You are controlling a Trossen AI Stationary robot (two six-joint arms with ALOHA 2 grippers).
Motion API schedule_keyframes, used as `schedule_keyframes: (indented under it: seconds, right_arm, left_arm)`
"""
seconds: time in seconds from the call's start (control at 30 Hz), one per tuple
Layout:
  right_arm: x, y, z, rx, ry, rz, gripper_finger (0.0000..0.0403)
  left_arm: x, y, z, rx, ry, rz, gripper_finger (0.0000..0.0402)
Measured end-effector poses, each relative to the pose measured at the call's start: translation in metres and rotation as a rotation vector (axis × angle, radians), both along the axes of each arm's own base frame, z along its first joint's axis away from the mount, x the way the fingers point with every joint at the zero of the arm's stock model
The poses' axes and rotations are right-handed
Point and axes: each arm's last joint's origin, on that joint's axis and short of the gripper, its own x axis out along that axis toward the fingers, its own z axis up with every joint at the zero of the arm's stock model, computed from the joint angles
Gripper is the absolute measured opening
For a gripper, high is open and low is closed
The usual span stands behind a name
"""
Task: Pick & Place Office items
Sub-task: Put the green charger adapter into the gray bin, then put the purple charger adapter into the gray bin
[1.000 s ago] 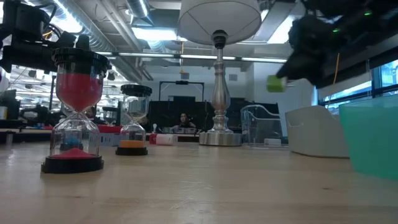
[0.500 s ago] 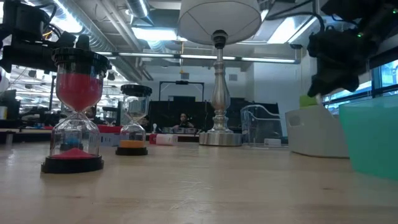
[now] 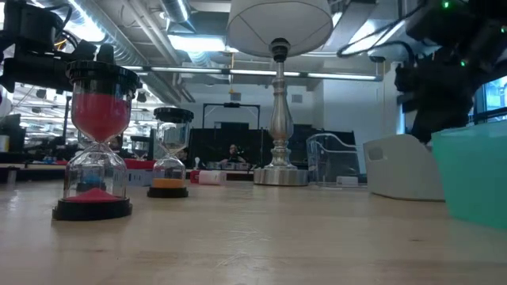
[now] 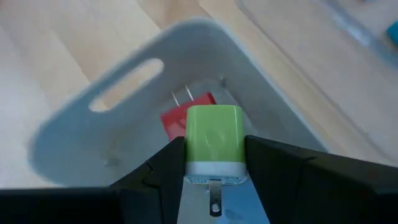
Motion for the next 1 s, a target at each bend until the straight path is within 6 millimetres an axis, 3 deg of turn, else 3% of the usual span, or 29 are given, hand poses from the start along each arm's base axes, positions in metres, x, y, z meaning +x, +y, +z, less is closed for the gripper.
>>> schedule_keyframes:
  seconds: [0.27, 0.57, 1.0]
  right_arm:
    - [0.000, 0.001, -0.015, 0.042, -0.049, -0.018, 0.0158]
    - [-0.001, -0.002, -0.017, -0.009, -0.062, -0.086, 0.0167]
    - [0.003, -0.003, -0.009, -0.027, -0.106, -0.162, 0.0299]
  left_arm:
    - [0.000, 0.000, 0.000, 0.000, 0.000, 0.000, 0.0226]
    - [0.000, 0.000, 0.000, 0.000, 0.000, 0.000, 0.0226]
    - [0.000, 0.000, 0.000, 0.000, 0.000, 0.000, 0.0226]
